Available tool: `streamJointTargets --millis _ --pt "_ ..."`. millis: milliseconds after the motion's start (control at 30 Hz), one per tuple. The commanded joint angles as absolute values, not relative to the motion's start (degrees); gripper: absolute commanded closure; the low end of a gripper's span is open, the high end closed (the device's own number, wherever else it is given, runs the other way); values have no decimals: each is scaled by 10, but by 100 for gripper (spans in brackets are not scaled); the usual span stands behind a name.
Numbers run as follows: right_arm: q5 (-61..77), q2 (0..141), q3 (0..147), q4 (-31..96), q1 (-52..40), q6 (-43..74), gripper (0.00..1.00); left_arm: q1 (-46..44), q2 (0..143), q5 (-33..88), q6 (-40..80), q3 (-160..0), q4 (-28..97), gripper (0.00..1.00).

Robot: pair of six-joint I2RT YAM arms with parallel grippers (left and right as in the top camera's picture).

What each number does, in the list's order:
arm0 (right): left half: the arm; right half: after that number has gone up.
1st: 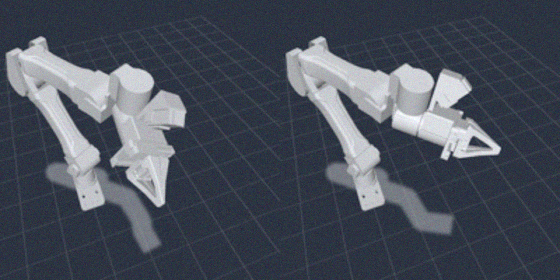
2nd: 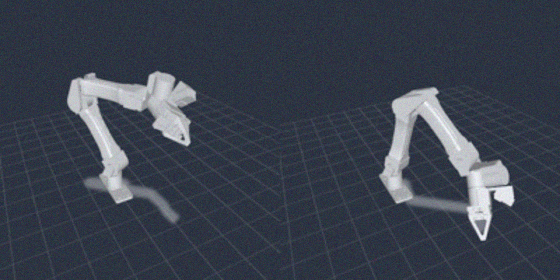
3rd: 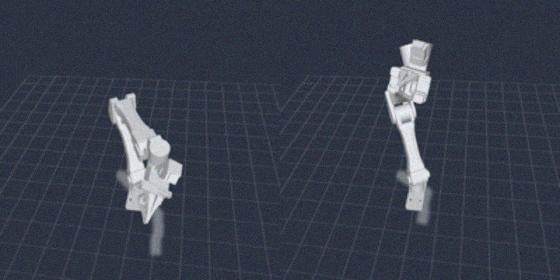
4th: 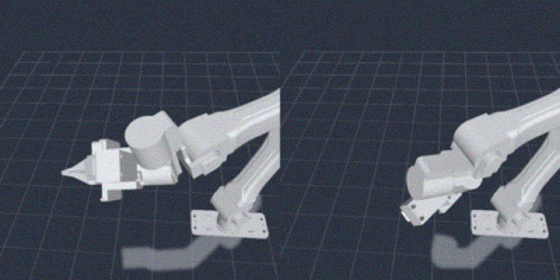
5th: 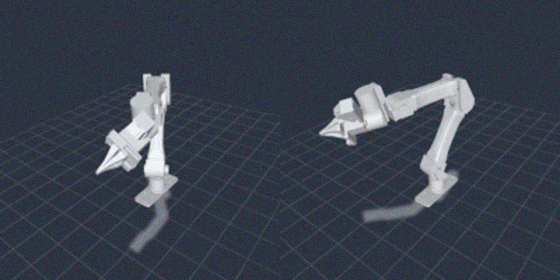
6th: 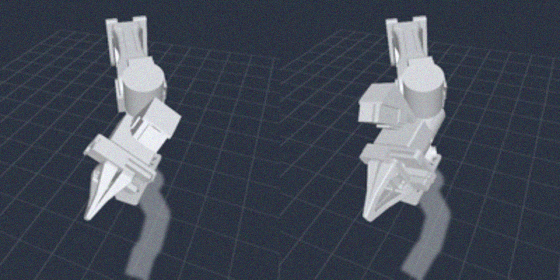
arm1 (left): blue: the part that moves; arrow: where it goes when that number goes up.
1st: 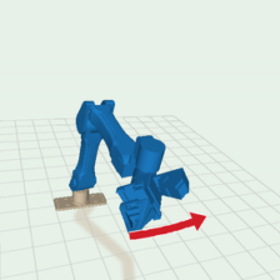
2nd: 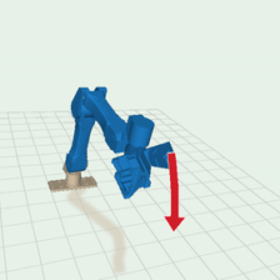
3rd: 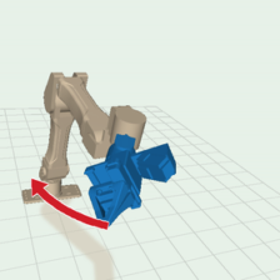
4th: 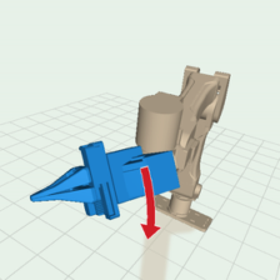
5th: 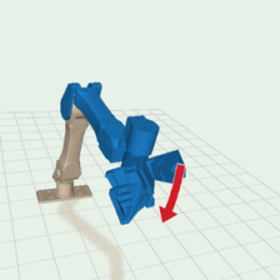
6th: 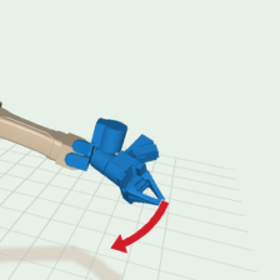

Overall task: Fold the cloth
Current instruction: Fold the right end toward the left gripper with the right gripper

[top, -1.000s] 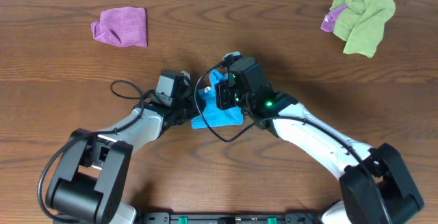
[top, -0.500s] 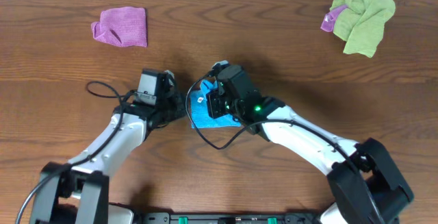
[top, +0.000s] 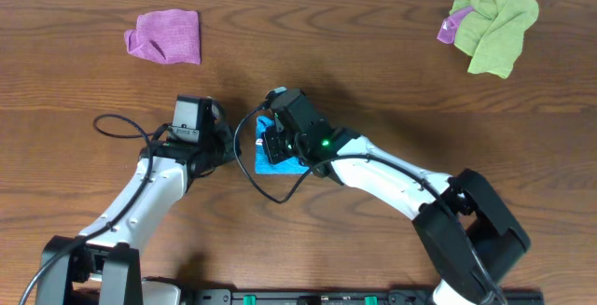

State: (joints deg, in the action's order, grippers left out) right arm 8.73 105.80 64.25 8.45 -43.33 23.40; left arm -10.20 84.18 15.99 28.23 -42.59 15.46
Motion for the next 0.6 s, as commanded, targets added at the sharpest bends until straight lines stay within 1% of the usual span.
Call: streamJointTargets --millis 0,67,100,167,433,500,533,567 --pt "126 1061 655 81 -443 209 85 -91 833 148 272 -438 158 94" --pt "148 1061 655 81 -443 205 80 -88 833 148 272 -438 158 94" --pt "163 1061 655 81 -443 204 74 -86 833 148 272 -438 158 94" --pt "192 1061 655 81 -443 201 67 -85 833 145 272 -438 158 94" --pt "275 1060 655 70 -443 201 48 -85 833 144 272 -438 155 93" --pt "272 1059 657 70 -442 201 39 -85 833 144 272 -438 155 87" --pt "272 1056 657 71 -439 199 33 -85 833 144 272 -438 155 76" --pt "272 1053 658 72 -433 196 28 -85 832 144 273 -438 156 62"
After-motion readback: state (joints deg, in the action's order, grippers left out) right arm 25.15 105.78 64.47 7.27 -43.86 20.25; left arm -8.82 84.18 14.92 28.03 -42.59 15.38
